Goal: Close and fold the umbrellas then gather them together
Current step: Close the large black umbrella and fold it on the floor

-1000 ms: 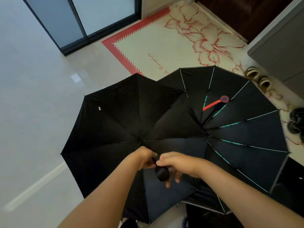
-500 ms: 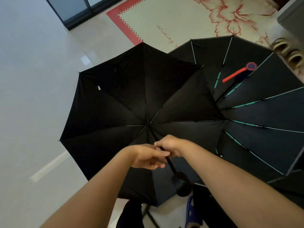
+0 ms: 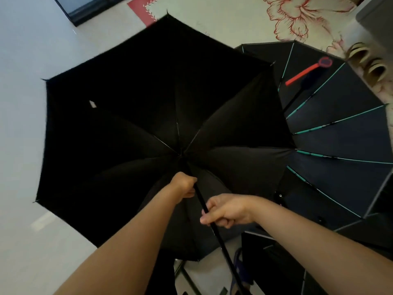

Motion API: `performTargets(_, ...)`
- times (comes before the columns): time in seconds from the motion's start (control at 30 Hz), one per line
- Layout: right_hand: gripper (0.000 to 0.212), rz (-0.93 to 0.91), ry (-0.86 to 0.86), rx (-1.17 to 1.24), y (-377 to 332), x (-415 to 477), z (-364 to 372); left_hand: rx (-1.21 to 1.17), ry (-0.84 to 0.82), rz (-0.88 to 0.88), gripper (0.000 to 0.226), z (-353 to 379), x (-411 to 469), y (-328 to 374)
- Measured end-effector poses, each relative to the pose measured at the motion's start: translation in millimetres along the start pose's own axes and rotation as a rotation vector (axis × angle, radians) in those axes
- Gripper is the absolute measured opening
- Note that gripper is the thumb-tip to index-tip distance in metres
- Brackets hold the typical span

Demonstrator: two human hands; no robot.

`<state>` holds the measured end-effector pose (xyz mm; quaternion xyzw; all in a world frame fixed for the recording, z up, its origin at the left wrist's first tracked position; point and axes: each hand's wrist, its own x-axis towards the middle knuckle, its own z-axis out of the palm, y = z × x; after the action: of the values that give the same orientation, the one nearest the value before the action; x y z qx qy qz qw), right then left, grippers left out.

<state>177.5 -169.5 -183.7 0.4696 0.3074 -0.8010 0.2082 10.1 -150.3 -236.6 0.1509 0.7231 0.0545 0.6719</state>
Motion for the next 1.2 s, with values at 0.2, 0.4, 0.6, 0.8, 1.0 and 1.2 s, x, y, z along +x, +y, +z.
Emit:
performTargets(0.2, 0.039, 0.031, -0.072, -0.086, 4, 2, -13, -0.273, 0.01, -0.033, 0.034, 12, 4, -11)
performTargets(0.4, 0.055, 0.024, 0.417, 0.005, -37, 46, -31, -0.077, -0.187, -0.032, 0.017, -9, -24, -20)
performTargets(0.6, 0.046, 0.093, 0.522, 0.338, -61, 93, -27, 0.137, -0.433, -0.089, 0.04, -31, -31, -40)
performTargets(0.8, 0.03, 0.016, 0.568, 0.707, -36, 102, -30, 0.196, -0.546, -0.09, 0.025, -42, -14, -35)
performTargets(1.0, 0.02, 0.009, 0.393, 0.754, -27, 85, -37, 0.103, -0.413, -0.097, 0.03, -10, 3, -20)
performTargets(1.2, 0.028, -0.068, 0.468, 0.782, -25, 85, -50, -0.128, -0.524, -0.042, 0.028, 4, -4, -25)
